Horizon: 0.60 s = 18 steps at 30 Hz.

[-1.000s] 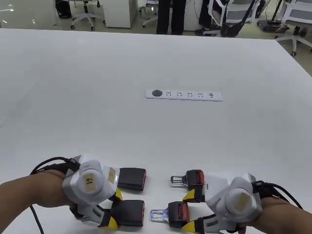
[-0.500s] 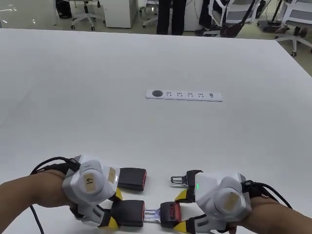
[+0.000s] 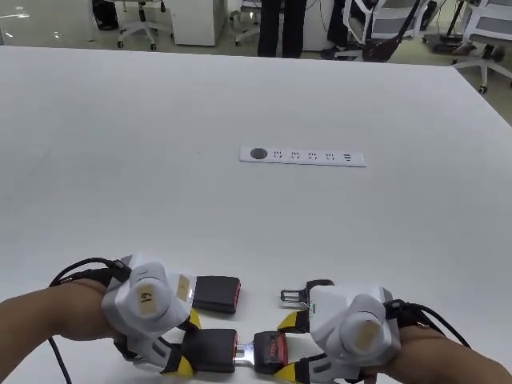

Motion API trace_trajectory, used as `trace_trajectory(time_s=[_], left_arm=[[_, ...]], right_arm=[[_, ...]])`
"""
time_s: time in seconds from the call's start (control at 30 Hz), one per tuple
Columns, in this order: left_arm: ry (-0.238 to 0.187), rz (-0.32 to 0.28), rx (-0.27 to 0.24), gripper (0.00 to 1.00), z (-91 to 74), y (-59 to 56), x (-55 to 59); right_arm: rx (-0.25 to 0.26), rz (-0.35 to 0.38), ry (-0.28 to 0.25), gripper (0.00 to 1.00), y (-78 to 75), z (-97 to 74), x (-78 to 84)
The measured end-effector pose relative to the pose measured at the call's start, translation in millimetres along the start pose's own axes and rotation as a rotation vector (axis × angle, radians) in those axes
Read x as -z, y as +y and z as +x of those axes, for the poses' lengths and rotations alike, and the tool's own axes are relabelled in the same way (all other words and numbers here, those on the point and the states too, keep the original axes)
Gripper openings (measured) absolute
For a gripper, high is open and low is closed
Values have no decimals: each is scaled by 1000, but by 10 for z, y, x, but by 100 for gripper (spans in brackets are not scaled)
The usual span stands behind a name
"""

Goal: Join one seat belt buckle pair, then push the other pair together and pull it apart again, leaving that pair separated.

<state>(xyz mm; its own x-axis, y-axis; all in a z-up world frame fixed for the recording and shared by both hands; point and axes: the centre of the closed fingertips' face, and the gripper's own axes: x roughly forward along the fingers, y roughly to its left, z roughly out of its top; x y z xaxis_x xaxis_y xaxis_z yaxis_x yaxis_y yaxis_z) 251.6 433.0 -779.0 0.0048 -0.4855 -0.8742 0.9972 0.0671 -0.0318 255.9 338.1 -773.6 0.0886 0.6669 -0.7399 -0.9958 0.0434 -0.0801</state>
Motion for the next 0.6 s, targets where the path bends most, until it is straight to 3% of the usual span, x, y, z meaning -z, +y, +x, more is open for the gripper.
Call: trace_trajectory(time_s=[0.6], left_arm=[[-7,-7,-3,32,6,28,36]], right_arm=[[6,9,0,29,3,13,-10]])
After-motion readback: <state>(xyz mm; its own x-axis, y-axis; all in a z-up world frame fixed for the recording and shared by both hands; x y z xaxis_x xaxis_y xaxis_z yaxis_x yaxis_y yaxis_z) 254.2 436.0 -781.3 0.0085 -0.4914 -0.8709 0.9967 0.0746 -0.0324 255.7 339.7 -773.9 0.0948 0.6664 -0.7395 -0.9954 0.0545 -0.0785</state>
